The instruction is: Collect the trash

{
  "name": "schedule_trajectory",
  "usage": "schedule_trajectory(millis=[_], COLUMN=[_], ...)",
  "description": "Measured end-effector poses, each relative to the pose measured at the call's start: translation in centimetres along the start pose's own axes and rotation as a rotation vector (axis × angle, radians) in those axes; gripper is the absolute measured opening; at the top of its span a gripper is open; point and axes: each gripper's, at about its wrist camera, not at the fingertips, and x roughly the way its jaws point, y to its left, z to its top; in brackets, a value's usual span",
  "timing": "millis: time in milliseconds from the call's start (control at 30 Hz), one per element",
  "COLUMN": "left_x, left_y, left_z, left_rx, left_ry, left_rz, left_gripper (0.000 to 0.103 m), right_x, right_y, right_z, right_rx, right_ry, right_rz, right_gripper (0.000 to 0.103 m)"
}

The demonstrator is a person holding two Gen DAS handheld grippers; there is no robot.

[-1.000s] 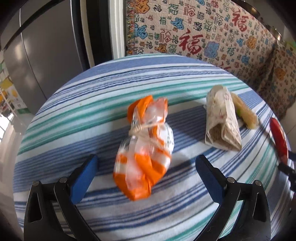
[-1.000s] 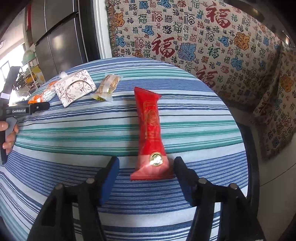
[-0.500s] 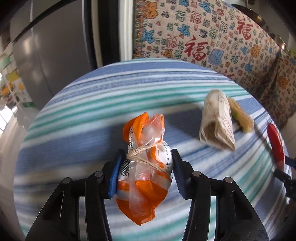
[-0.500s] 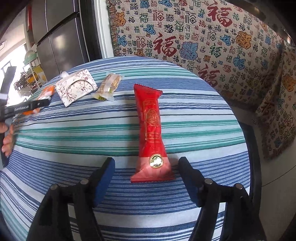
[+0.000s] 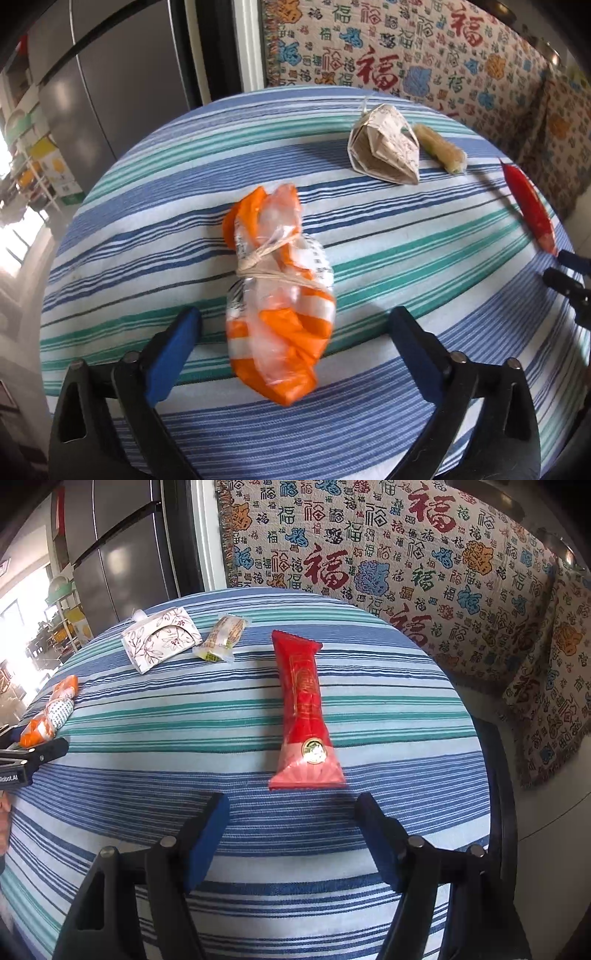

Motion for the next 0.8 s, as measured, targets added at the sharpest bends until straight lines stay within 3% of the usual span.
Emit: schedule_trajectory(millis=[267, 667, 800], left_x=[0.4, 0.4, -0.6], left_y=[0.3, 0.4, 1.3], left_z=[0.3, 0.6, 0.9], left_rx=[-0.003, 0.0, -0.036], left_ry=[-0.008, 0.005, -0.023], left_rz=[0.001, -0.021, -0.071], left_gripper=[0.103, 0.103, 0.102], right_x=[0.7, 2.3, 0.8], right_y=[-0.2, -0.9, -1.4], right_z=[0.6, 3.1, 4.1], right_rx=[-0.004, 0.007, 0.009], right_ry=[0.014, 0.08, 0.029], right_rz=[0.001, 0.006, 0.029], right_gripper=[0.084, 0.085, 0.083])
